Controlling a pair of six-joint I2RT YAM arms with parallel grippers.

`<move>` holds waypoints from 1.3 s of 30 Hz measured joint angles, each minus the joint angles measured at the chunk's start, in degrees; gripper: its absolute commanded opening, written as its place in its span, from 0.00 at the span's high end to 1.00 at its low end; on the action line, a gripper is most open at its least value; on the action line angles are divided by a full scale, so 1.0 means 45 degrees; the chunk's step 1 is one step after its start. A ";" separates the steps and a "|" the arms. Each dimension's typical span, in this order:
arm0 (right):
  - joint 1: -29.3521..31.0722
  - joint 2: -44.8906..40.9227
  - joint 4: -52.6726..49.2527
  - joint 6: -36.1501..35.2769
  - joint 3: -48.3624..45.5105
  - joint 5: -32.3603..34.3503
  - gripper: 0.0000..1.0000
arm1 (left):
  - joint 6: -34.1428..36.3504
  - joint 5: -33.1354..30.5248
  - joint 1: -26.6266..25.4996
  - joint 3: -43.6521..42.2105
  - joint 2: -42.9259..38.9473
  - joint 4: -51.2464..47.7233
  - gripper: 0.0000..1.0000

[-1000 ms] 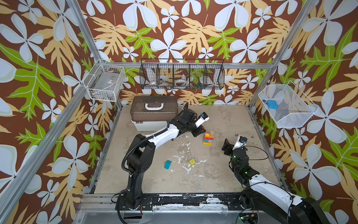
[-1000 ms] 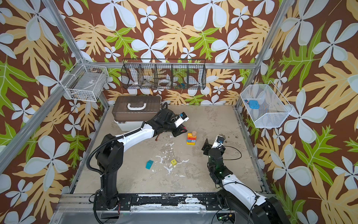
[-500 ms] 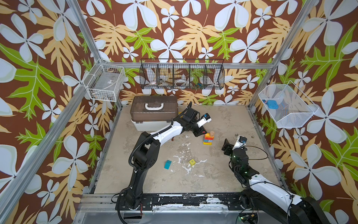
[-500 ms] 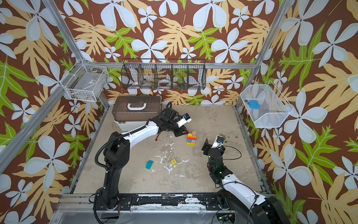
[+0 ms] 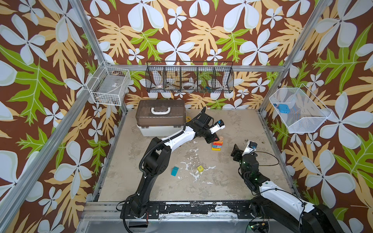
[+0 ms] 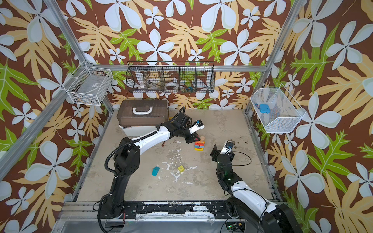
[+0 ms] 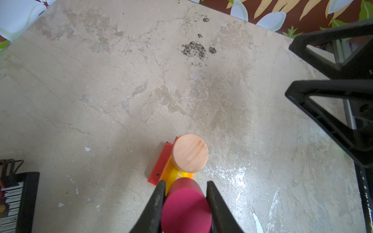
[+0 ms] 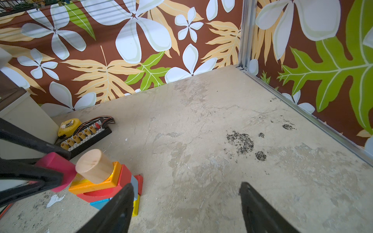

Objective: Build the wood block tower

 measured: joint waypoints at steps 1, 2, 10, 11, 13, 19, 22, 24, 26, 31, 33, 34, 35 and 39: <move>0.0000 0.0000 0.0000 0.0000 0.0000 0.0000 0.18 | 0.0039 -0.0049 -0.0010 0.0034 0.0044 -0.0053 0.95; 0.0000 0.0000 0.0000 0.0000 0.0000 0.0000 0.18 | 0.0044 -0.0112 -0.0010 0.0092 0.0083 -0.0126 0.95; 0.0000 0.0000 0.0000 0.0000 0.0000 -0.0005 0.18 | 0.0126 -0.0418 0.0000 0.0500 0.0432 -0.0418 0.95; 0.0000 0.0010 0.0000 0.0000 0.0000 -0.0005 0.18 | 0.0126 -0.0437 0.0000 0.0583 0.0486 -0.0452 0.95; 0.0000 0.0010 0.0000 0.0000 0.0000 -0.0005 0.18 | 0.0136 -0.0447 0.0000 0.0714 0.0559 -0.0529 0.95; 0.0000 0.0010 0.0000 0.0000 0.0000 -0.0005 0.18 | 0.0204 -0.0447 0.0000 0.0840 0.0588 -0.0607 0.95; 0.0000 0.0010 0.0000 0.0000 0.0005 -0.0005 0.18 | 0.0223 -0.0447 0.0000 0.0850 0.0597 -0.0680 0.95; 0.0000 0.0010 0.0000 0.0000 0.0005 -0.0005 0.18 | 0.0223 -0.0447 0.0000 0.0879 0.0617 -0.0695 0.95; 0.0000 0.0019 0.0000 0.0000 0.0005 -0.0010 0.18 | 0.0223 -0.0442 0.0000 0.0899 0.0622 -0.0763 0.95; 0.0000 0.0024 0.0000 0.0000 0.0005 -0.0024 0.18 | 0.0223 -0.0408 0.0000 0.0947 0.0665 -0.0767 0.95; 0.0000 0.0029 0.0000 0.0000 0.0005 -0.0029 0.18 | 0.0223 -0.0403 0.0000 0.1010 0.0733 -0.0777 0.95; 0.0000 0.0029 0.0000 0.0000 0.0005 -0.0029 0.18 | 0.0223 -0.0403 0.0000 0.1059 0.0767 -0.0801 0.95; 0.0000 0.0029 0.0000 0.0000 0.0005 -0.0029 0.18 | 0.0223 -0.0403 0.0000 0.1103 0.0797 -0.0850 0.95; 0.0000 0.0034 0.0000 0.0000 0.0005 -0.0029 0.18 | 0.0223 -0.0403 0.0000 0.1234 0.0821 -0.0967 0.95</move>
